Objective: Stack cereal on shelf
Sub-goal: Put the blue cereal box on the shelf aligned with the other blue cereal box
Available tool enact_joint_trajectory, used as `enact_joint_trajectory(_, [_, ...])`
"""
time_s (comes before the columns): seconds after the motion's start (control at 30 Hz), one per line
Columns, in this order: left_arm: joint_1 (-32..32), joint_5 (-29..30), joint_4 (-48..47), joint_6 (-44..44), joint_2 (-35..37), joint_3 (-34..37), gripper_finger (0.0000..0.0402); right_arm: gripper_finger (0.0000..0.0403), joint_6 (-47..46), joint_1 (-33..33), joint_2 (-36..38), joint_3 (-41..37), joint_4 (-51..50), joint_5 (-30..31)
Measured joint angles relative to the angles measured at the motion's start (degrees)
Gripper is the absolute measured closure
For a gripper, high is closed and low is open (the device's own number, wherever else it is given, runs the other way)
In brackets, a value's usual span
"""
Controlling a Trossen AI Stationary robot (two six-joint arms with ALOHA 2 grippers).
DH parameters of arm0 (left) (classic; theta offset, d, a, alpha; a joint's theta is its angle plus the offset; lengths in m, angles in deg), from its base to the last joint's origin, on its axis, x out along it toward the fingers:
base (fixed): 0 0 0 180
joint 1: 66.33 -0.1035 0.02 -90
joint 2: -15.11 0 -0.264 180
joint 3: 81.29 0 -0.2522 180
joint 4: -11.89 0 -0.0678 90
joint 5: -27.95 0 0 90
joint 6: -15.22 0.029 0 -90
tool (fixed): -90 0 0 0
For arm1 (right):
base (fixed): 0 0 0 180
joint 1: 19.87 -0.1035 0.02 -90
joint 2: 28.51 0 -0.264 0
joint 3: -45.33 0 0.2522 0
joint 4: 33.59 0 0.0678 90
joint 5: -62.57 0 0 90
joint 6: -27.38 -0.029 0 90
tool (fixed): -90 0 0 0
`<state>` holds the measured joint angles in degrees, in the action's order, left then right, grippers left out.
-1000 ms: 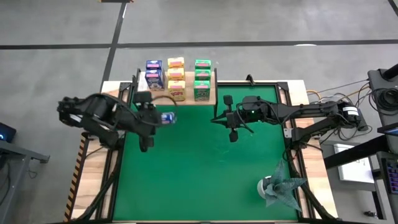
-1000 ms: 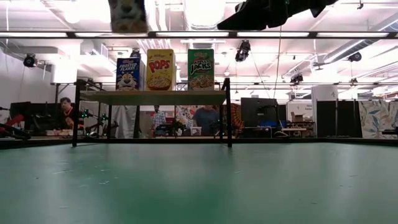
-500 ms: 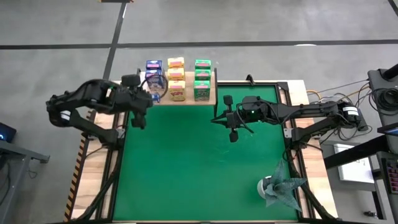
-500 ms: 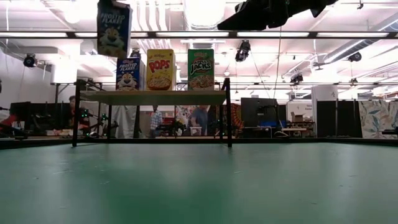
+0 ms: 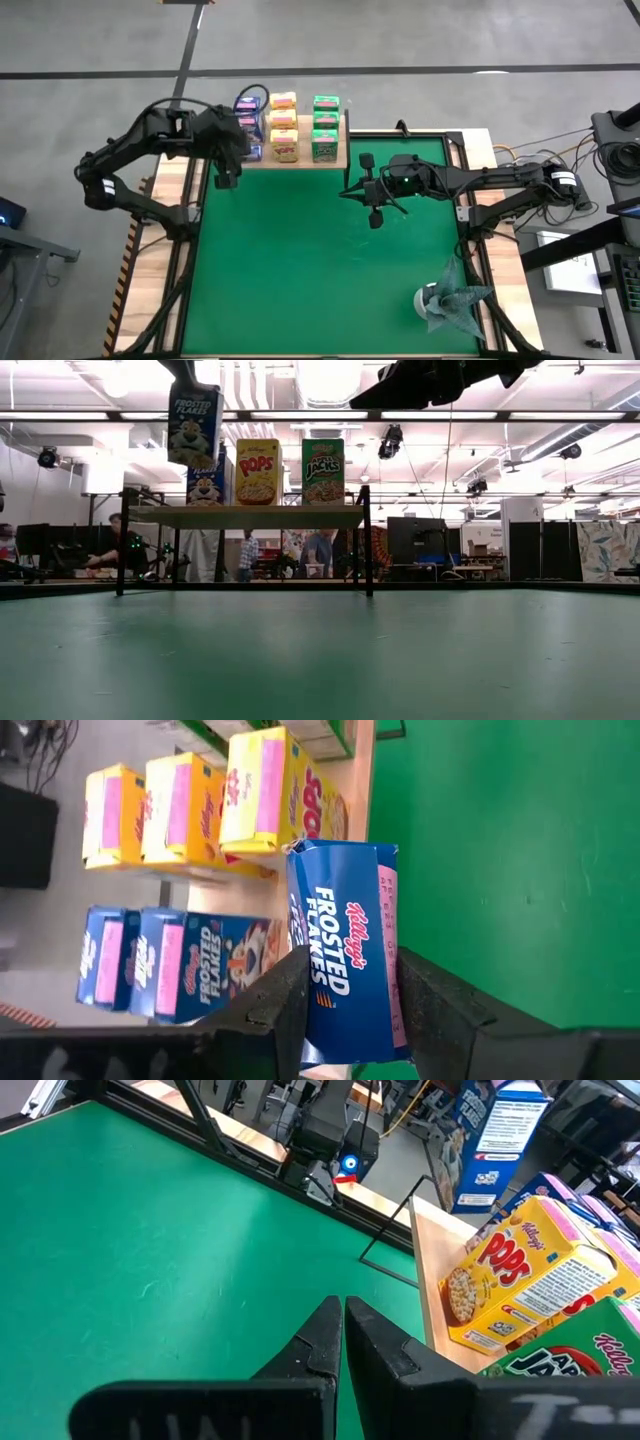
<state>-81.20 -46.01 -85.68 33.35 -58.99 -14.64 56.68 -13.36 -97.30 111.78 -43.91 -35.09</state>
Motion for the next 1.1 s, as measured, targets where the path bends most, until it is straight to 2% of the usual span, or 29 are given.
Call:
enact_joint_trajectory(0.17, [-3.14,-2.21,0.64,3.27,0.03,0.0,0.028,0.0394,-0.19,0.0,0.0,0.0,-0.09,0.0])
enact_joint_trajectory(0.37, [-7.72,-9.64,0.92,5.14,0.44,0.0,0.028,0.0394,-0.34,0.0,0.01,0.0,-0.2,0.0])
enact_joint_trajectory(0.53, [-11.48,-10.0,1.56,7.78,0.55,0.0,0.028,0.0394,-0.37,0.0,0.0,0.0,-0.2,-0.02])
enact_joint_trajectory(0.7, [-15.31,-15.71,2.74,9.8,0.52,0.0,0.028,0.0394,-0.37,0.0,0.0,0.0,-0.19,-0.01])
enact_joint_trajectory(0.93, [-18.3,-17.54,2.88,10.34,0.55,0.5,0.028,0.0394,-0.37,0.0,0.0,0.0,-0.2,-0.01])
enact_joint_trajectory(1.1, [-19.08,-17.87,5.02,11.84,0.98,4.28,0.028,0.0394,-0.35,0.0,0.0,0.0,-0.18,-0.02])
